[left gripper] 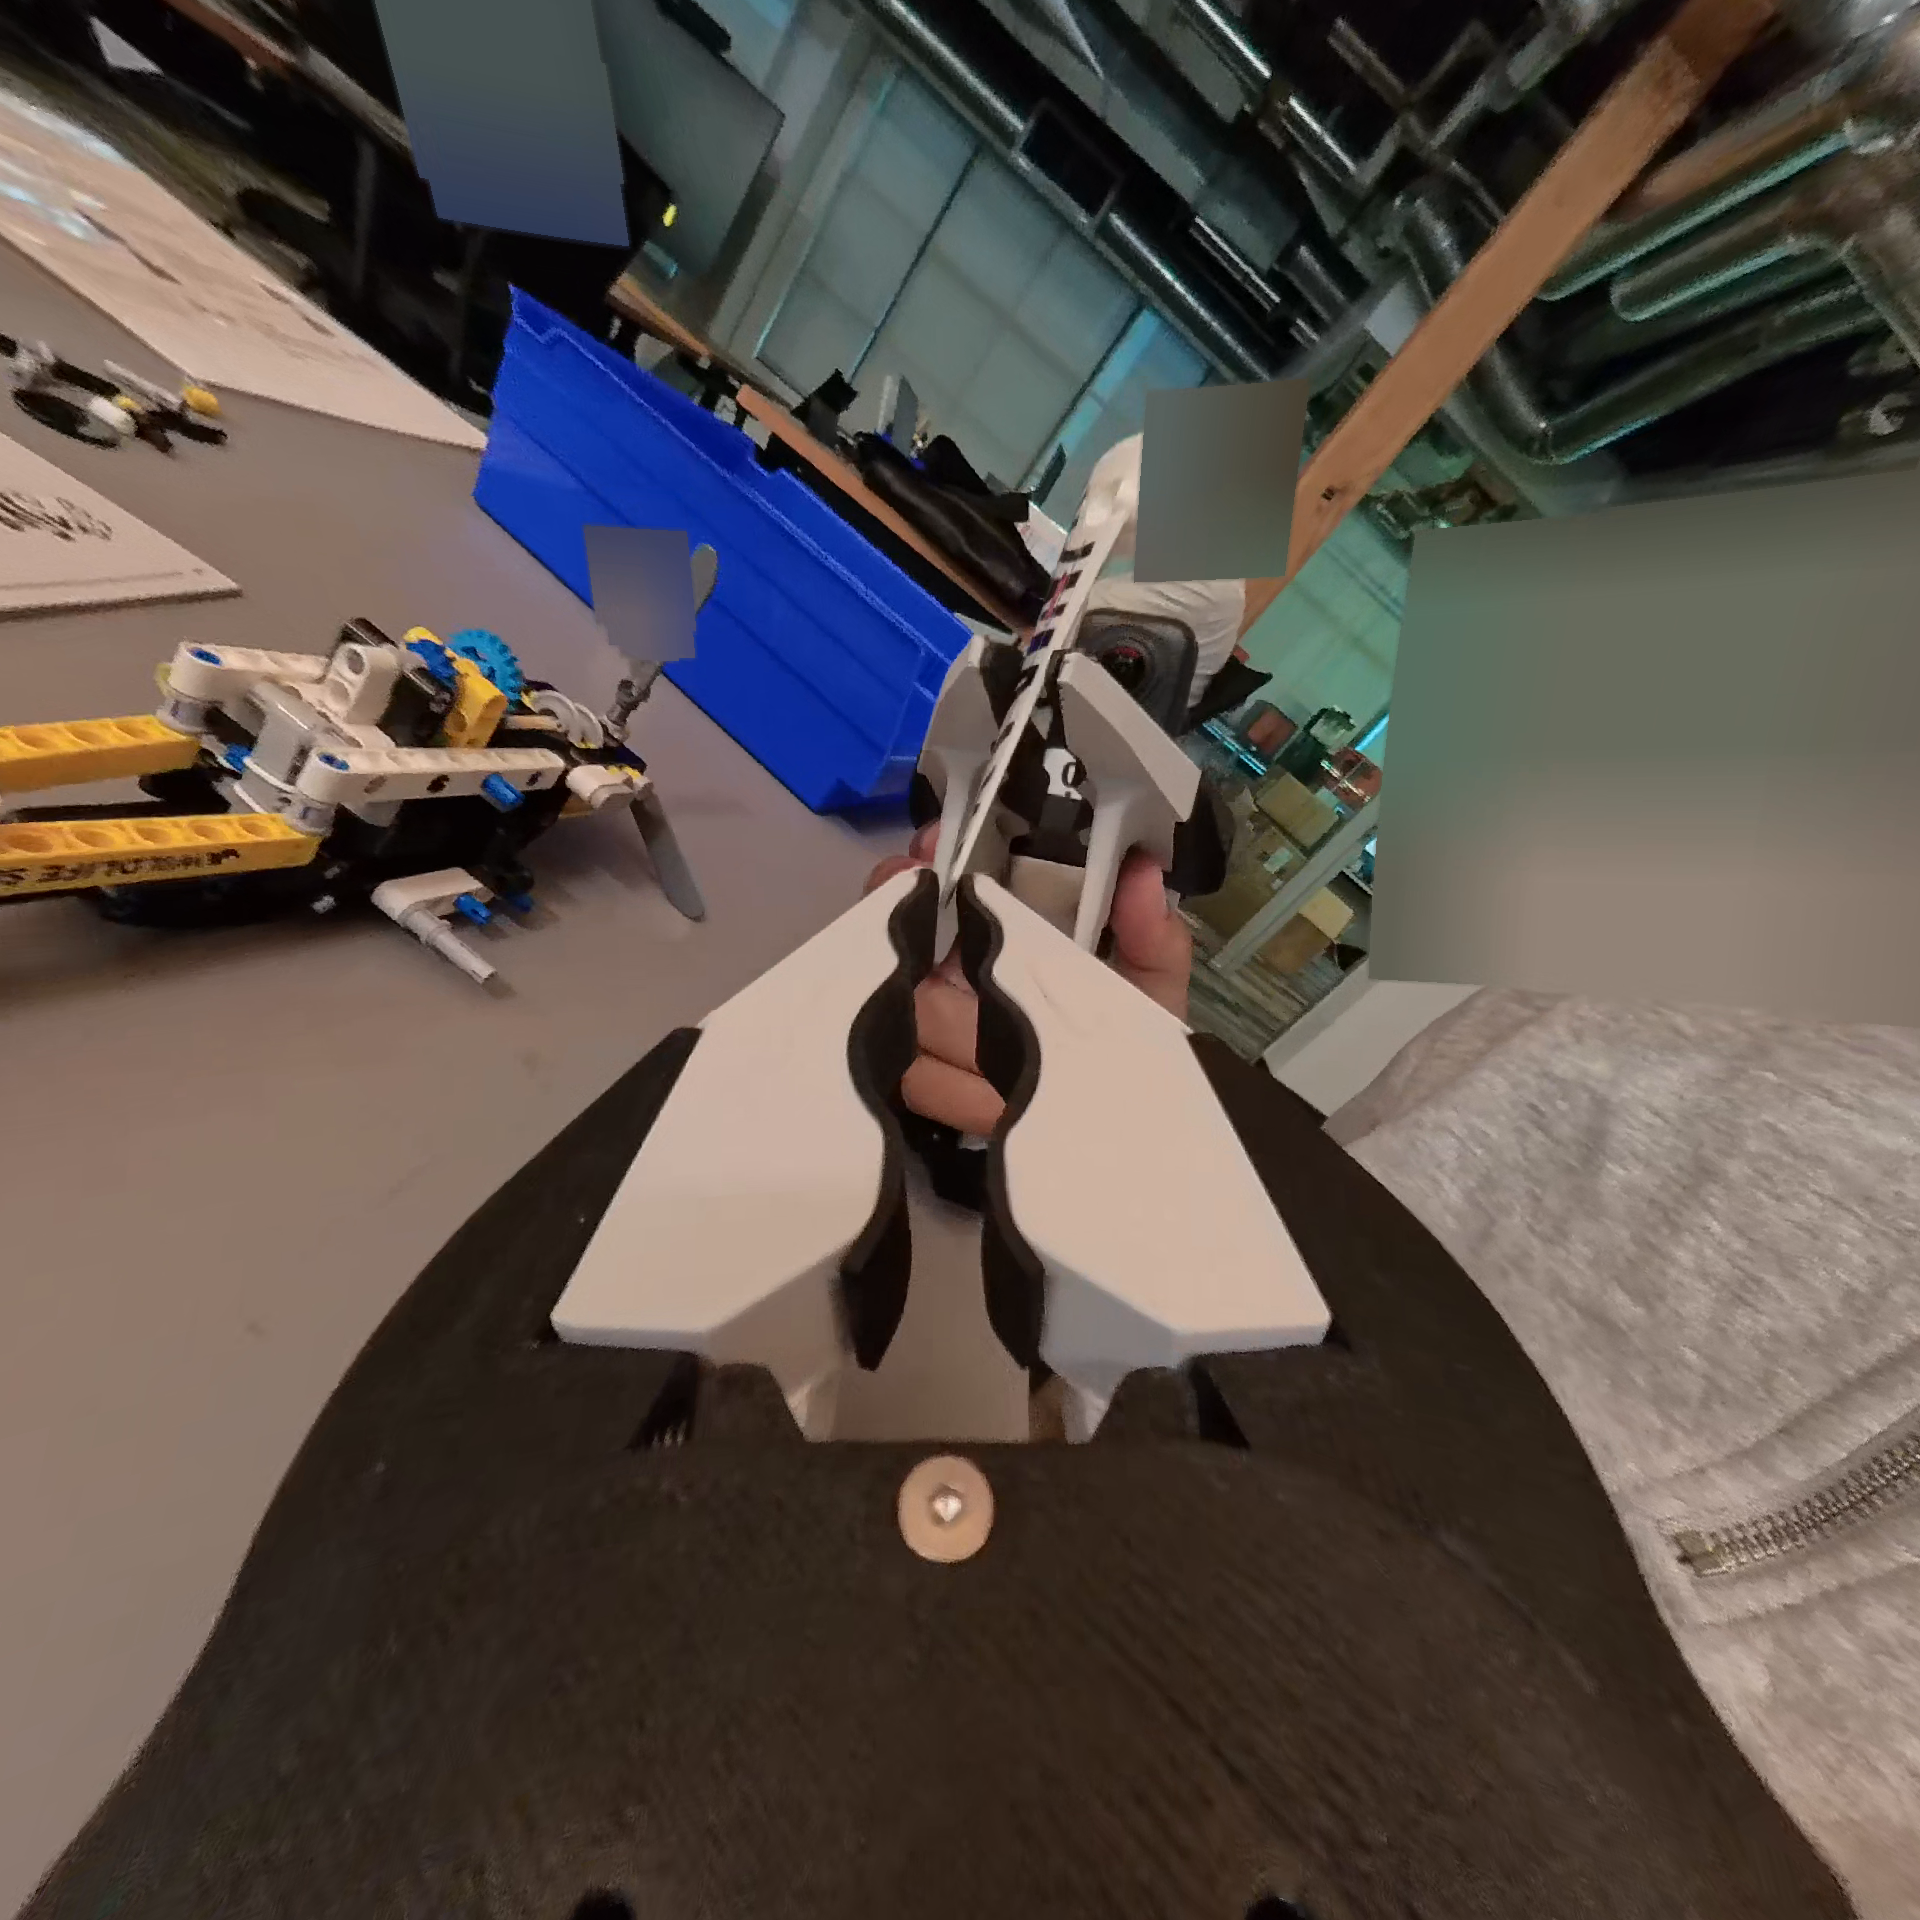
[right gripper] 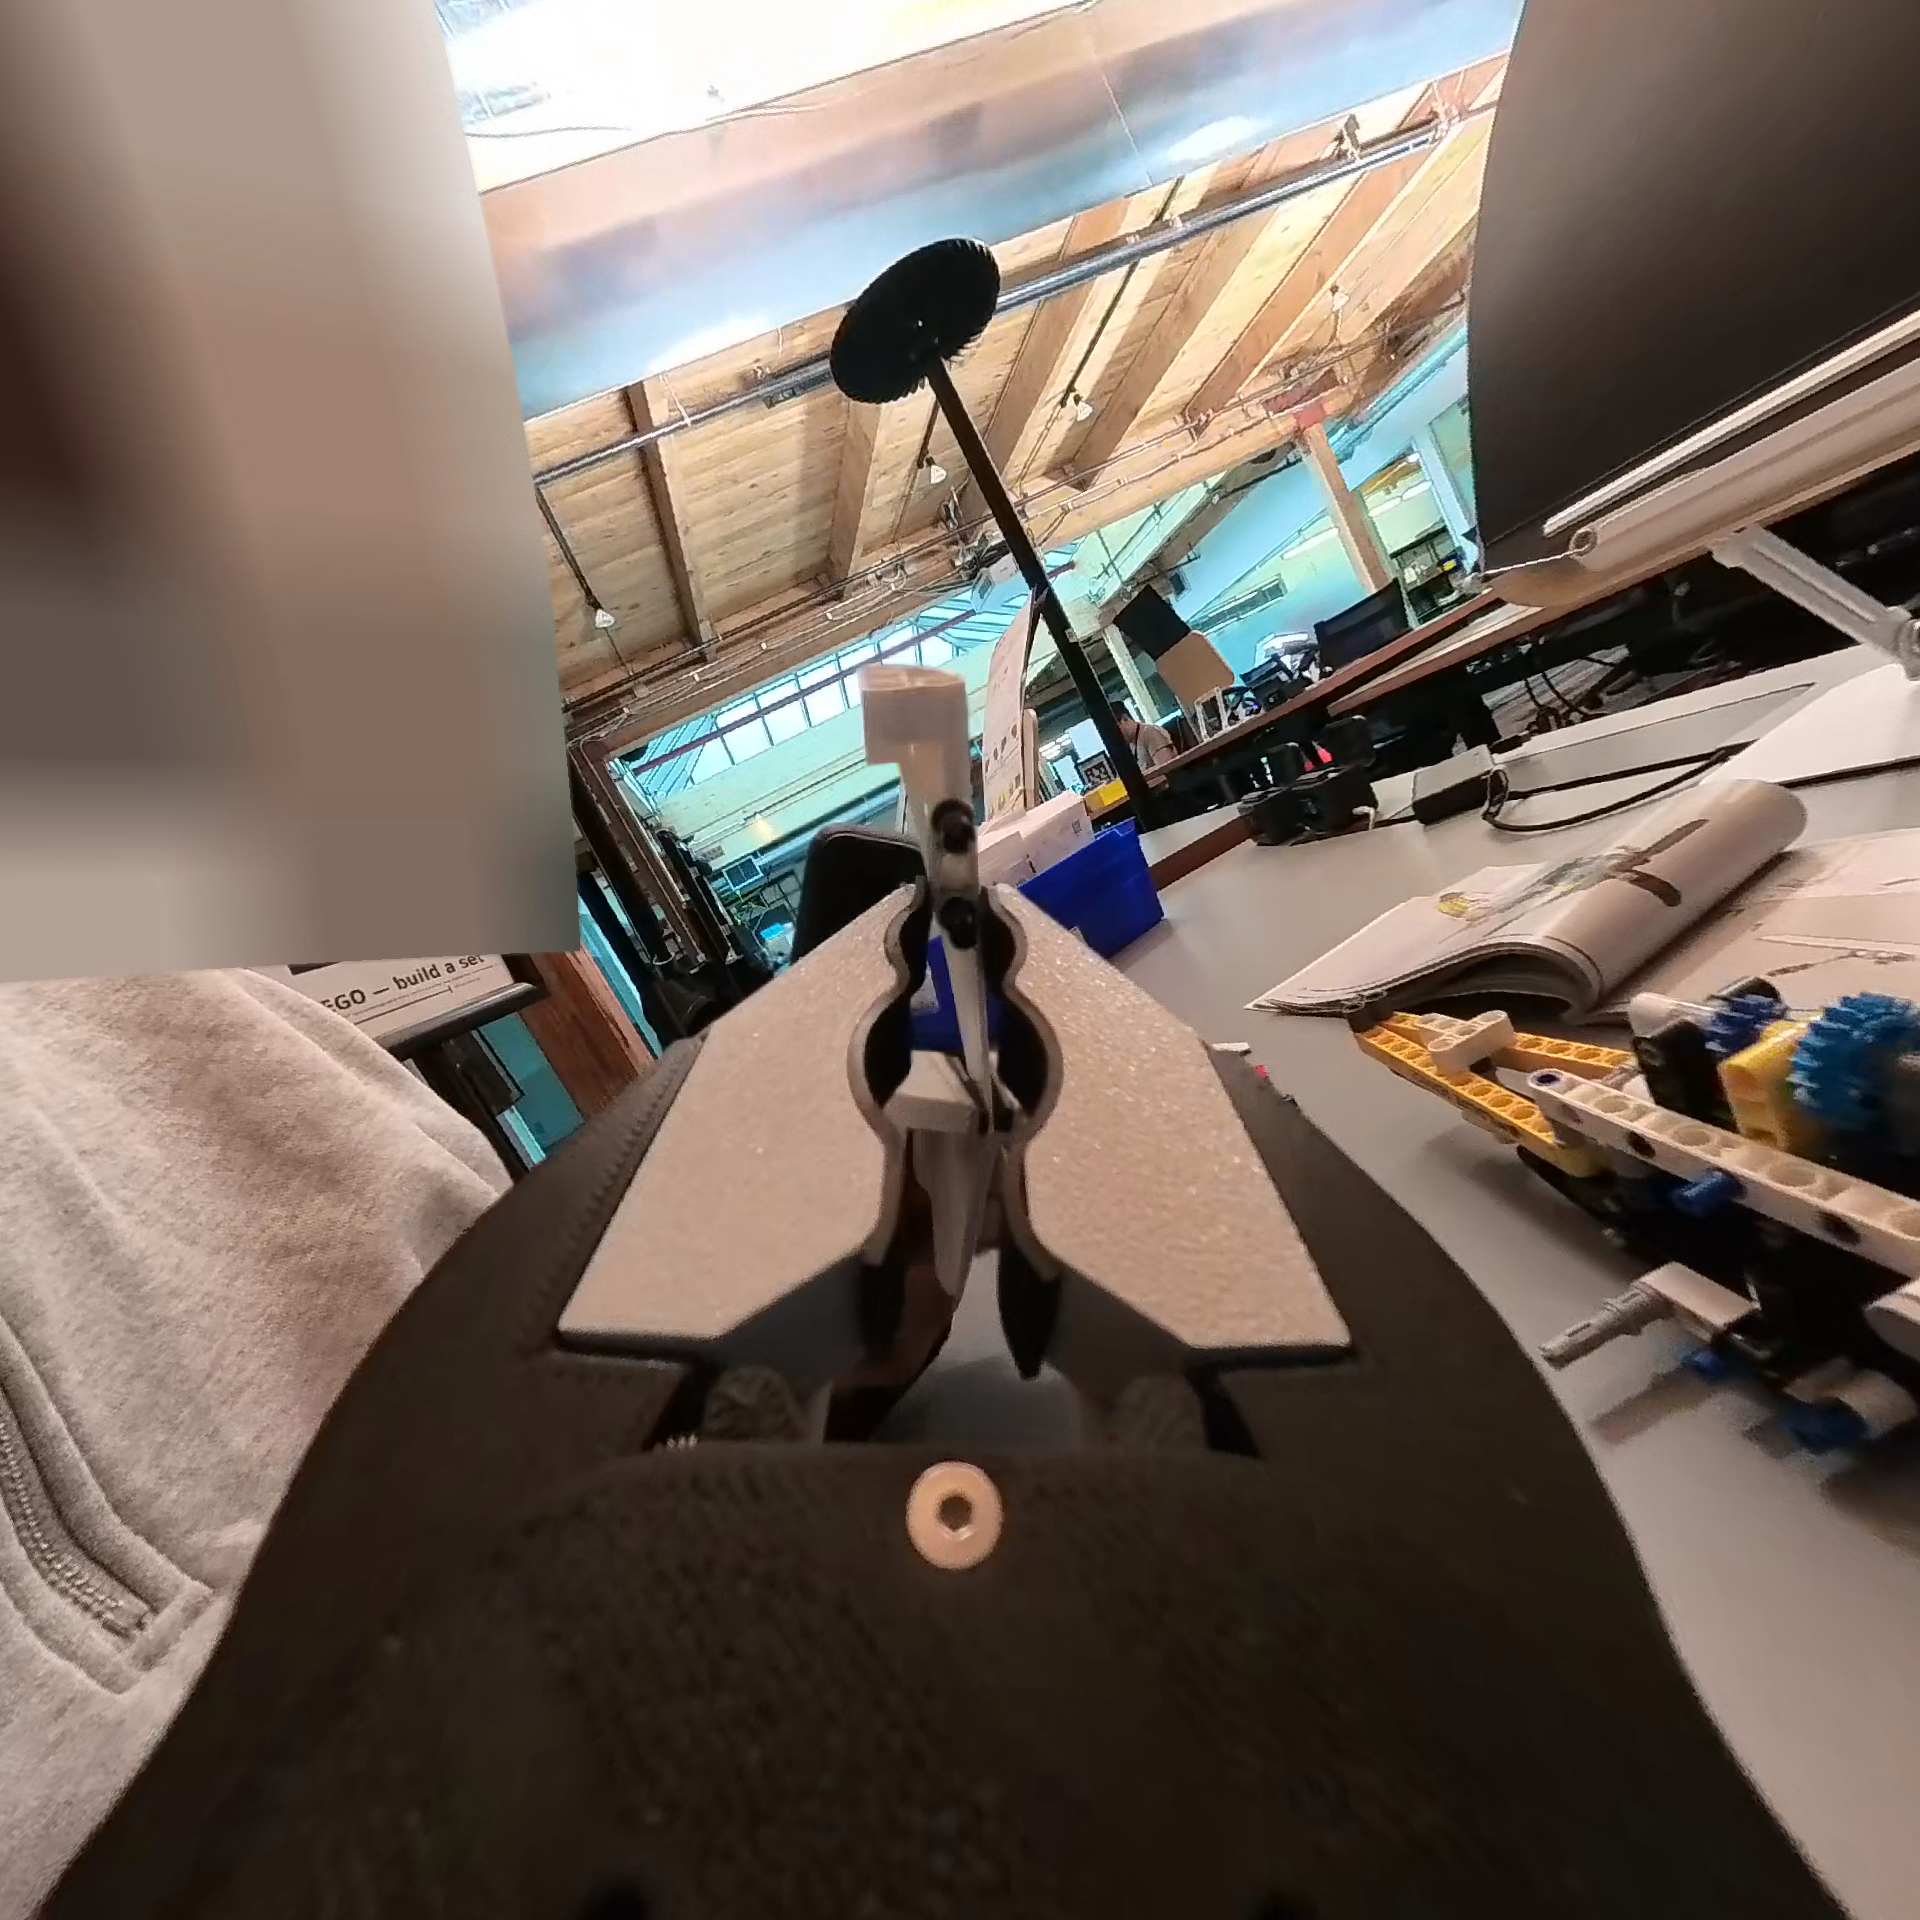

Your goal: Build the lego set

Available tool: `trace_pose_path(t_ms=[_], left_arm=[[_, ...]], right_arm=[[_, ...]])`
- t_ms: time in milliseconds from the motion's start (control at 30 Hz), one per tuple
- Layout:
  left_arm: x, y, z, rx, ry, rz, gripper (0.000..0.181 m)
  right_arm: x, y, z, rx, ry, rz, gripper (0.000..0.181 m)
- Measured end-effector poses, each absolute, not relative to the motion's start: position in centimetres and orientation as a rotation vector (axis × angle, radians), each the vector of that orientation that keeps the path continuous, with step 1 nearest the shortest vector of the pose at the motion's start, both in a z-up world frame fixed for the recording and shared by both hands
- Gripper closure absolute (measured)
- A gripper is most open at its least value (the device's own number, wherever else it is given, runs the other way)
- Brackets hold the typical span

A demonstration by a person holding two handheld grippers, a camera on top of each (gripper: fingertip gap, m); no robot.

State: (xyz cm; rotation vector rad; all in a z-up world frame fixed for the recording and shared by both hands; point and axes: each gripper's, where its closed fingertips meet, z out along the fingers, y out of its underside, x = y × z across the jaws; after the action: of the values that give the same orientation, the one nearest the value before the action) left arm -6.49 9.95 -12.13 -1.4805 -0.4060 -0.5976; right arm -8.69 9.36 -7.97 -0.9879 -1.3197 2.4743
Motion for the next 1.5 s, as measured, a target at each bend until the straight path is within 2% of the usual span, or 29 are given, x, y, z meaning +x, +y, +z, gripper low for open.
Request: trace_pose_path(t_ms=[167, 367, 500, 900, 1300, 1500], left_arm=[[-7.4, 9.3, -11.6, -1.459, -0.407, -0.556, 0.181], [-8.8, 8.1, -11.0, -1.439, -0.404, -0.498, 0.181], [-10.1, 7.0, -10.4, -1.405, -0.417, -0.476, 0.181], [-15.0, 3.7, -10.4, -1.274, -0.589, -0.543, 0.181], [-12.3, 5.1, -11.7, -1.407, -0.495, -0.638, 0.181], [-11.0, 5.4, -12.4, -1.484, -0.435, -0.65, 0.181]], right_arm=[[-8.8, 9.6, -8.1, -1.009, -1.309, 2.502, 0.169], [-8.9, 9.4, -8.5, -1.045, -1.333, 2.586, 0.143], [-9.2, 9.3, -8.7, -1.054, -1.359, 2.569, 0.136], [-10.0, 9.2, -9.2, -1.072, -1.405, 2.51, 0.135], [-10.4, 9.5, -9.9, -1.079, -1.429, 2.284, 0.144], [-10.4, 9.1, -10.3, -1.126, -1.459, 2.333, 0.152]])
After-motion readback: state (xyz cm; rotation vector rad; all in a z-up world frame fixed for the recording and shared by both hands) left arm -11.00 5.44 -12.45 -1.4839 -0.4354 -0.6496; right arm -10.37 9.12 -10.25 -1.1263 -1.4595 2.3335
